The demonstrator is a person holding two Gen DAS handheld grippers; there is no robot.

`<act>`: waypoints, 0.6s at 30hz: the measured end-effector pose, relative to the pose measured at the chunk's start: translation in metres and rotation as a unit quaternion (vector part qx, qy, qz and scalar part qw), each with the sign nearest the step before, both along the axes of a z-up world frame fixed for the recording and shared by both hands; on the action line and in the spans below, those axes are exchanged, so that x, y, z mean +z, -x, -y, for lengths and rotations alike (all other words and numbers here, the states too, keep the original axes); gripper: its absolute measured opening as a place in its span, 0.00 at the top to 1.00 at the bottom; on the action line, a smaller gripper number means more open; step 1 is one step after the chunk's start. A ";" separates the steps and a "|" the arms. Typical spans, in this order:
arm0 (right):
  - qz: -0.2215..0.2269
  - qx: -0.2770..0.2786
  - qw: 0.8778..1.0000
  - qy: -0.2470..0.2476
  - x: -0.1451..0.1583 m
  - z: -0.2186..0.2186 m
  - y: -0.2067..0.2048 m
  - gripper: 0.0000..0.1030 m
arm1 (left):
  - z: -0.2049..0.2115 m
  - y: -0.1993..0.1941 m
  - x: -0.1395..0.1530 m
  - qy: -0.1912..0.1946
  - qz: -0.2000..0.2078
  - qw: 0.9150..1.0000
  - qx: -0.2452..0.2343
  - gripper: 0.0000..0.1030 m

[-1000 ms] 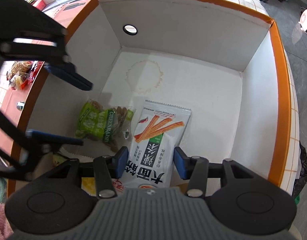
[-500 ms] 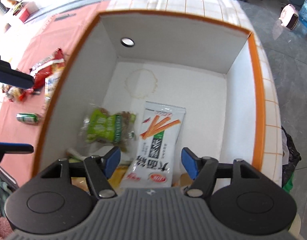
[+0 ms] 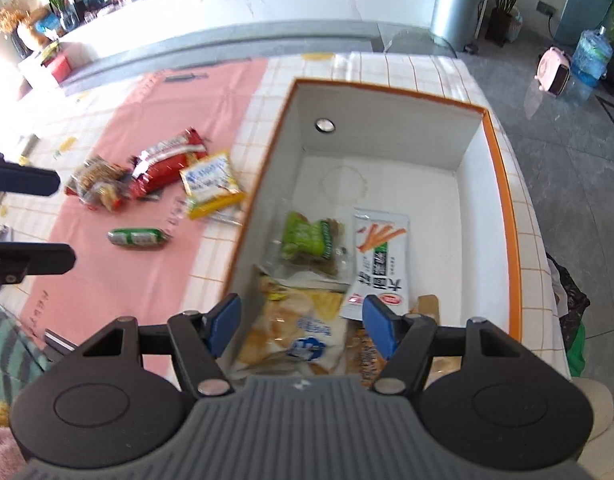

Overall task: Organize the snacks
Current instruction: 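Move both tools back over the remaining snacks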

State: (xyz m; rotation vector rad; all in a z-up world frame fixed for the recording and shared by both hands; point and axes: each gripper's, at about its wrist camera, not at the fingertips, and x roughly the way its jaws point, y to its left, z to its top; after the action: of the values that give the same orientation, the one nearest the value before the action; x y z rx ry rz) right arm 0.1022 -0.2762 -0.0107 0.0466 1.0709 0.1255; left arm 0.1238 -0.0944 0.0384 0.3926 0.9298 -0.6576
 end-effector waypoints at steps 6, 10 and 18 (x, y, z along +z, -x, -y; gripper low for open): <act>0.074 -0.015 0.997 -0.030 0.009 -0.043 0.036 0.38 | -0.061 0.028 0.001 0.072 0.028 0.994 0.083 0.35; 0.100 -0.029 0.993 -0.060 0.000 -0.075 0.049 0.49 | -0.103 0.038 0.000 0.097 0.036 0.984 0.148 0.35; 0.127 -0.045 0.988 -0.075 -0.023 -0.129 0.044 0.51 | -0.161 0.034 -0.024 0.113 0.038 0.962 0.247 0.35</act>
State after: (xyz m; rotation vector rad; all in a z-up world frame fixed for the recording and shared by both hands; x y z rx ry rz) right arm 0.0581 -0.1470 -0.0340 0.2089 0.8017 0.1253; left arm 0.0898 0.0668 0.0143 -0.0241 0.8268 -0.2819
